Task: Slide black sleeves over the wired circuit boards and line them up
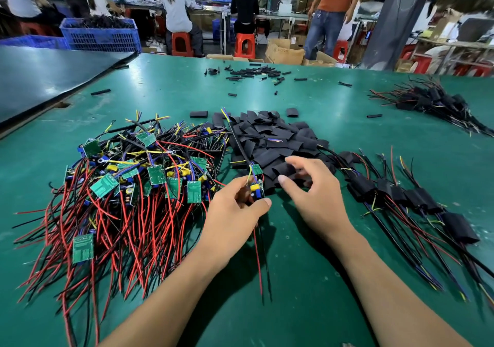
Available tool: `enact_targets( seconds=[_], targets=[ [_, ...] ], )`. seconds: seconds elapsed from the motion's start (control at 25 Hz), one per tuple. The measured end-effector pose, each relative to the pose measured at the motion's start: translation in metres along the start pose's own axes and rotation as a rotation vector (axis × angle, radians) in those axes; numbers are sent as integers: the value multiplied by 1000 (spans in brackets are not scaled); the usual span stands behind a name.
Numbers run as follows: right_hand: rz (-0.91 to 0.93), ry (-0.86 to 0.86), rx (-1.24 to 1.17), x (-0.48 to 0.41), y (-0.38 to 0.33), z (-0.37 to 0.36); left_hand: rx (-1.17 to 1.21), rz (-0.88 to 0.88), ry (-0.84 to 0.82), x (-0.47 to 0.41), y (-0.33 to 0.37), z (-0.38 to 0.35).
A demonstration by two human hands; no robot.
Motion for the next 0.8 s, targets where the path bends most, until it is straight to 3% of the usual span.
enact_targets(
  seconds=[0.24,0.52,0.64,0.8],
  targets=[
    [-265,-122,-383,9,-10,-7,398,219,-57,1,5,-6],
    [-590,-429,-750,21,-12,-27,399,25,20,-1,14,4],
    [-613,-540,-764,30,-16,-34,403,-7,39,-2,16,6],
    [-579,-564,-748,34,-21,-35,407,25,54,-3,14,6]
  ],
)
Point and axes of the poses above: each hand's wrist, its own x-axis away from the middle knuckle, its own z-axis out of the back of the hand, y = z × x, the point moved 7 cm from there along -x, towards the middle knuckle, and after that the axes turned 13 degrees about y, right-handed, at the moved point
